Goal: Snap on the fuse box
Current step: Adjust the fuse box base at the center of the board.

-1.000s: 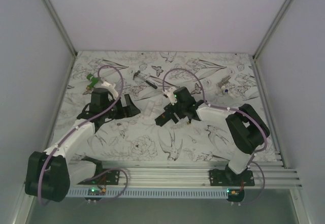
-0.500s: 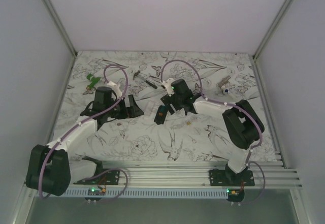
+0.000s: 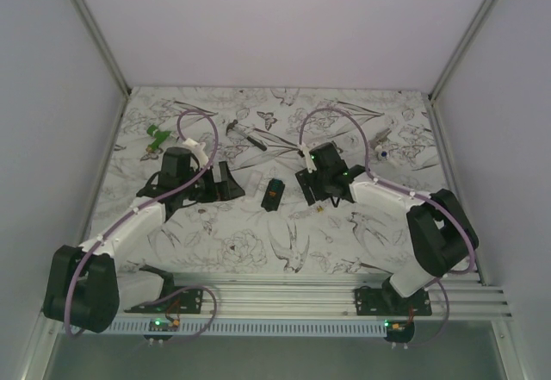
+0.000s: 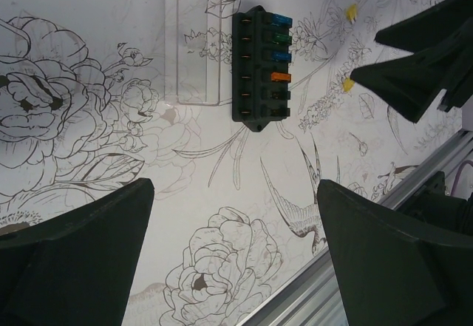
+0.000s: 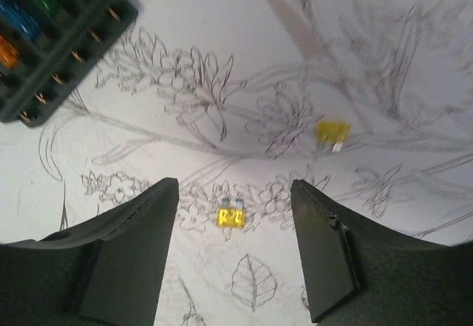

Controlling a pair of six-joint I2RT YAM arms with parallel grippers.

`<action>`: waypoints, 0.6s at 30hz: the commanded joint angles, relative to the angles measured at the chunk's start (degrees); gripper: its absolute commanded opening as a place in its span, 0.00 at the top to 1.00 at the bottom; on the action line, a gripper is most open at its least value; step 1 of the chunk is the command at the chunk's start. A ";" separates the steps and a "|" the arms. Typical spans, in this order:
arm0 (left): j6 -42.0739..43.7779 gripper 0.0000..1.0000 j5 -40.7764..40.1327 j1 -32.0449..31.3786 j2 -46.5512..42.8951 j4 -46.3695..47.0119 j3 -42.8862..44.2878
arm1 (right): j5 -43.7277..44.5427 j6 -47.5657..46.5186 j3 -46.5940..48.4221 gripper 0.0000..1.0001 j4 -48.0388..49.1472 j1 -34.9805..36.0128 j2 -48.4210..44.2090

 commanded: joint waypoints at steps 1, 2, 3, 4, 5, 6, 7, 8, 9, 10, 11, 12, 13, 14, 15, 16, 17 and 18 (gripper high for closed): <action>-0.41 0.03 0.17 -0.40 -0.75 -0.82 -0.54 | -1.51 4.65 -1.85 0.34 -4.08 -0.85 -1.06; -0.42 0.03 0.22 -0.41 -0.64 -0.78 -0.54 | -1.61 5.04 -2.27 0.35 -4.06 -0.91 -1.01; -0.42 0.03 0.25 -0.39 -0.54 -0.80 -0.60 | -1.84 5.31 -2.55 0.36 -3.98 -0.97 -1.01; -0.42 0.03 0.27 -0.38 -0.45 -0.81 -0.55 | -1.95 5.66 -2.75 0.38 -3.90 -1.00 -0.86; -0.46 0.03 0.27 -0.37 -0.44 -0.80 -0.54 | -2.27 5.96 -2.88 0.39 -3.81 -0.98 -0.83; -0.50 0.03 0.40 -0.40 -0.37 -0.82 -0.53 | -2.53 6.19 -3.05 0.41 -3.65 -0.93 -0.82; -0.50 0.03 0.41 -0.47 -0.43 -0.80 -0.46 | -2.76 6.52 -3.22 0.42 -3.55 -0.93 -0.82; -0.50 0.03 0.44 -0.46 -0.52 -0.80 -0.52 | -2.77 6.80 -3.40 0.43 -3.53 -0.97 -0.84; -0.57 0.03 0.38 -0.50 -0.53 -0.82 -0.54 | -2.66 7.11 -3.57 0.43 -3.57 -0.93 -0.90; -0.57 0.03 0.36 -0.51 -0.61 -0.78 -0.54 | -2.54 7.23 -3.79 0.44 -3.65 -0.92 -0.92; -0.59 0.03 0.36 -0.47 -0.68 -0.79 -0.54 | -2.59 7.23 -4.01 0.44 -3.64 -0.94 -0.87; -0.59 0.03 0.38 -0.51 -0.63 -0.79 -0.54 | -2.54 7.31 -4.04 0.45 -3.67 -0.93 -0.80; -0.59 0.03 0.36 -0.51 -0.66 -0.84 -0.55 | -2.53 7.52 -4.13 0.46 -3.92 -0.95 -0.71; -0.64 0.03 0.36 -0.46 -0.56 -0.80 -0.54 | -2.49 7.59 -4.14 0.47 -4.00 -0.93 -0.62; -0.66 0.03 0.36 -0.43 -0.49 -0.80 -0.55 | -2.36 7.69 -4.28 0.48 -4.06 -0.92 -0.65; -0.72 0.03 0.42 -0.48 -0.44 -0.82 -0.54 | -1.94 7.83 -4.45 0.49 -4.13 -0.88 -0.68; -0.76 0.03 0.44 -0.51 -0.36 -0.82 -0.54 | -1.34 7.93 -4.61 0.50 -4.27 -0.84 -0.62; -0.81 0.03 0.47 -0.50 -0.32 -0.80 -0.49 | -0.97 7.94 -4.72 0.50 -4.38 -0.84 -0.60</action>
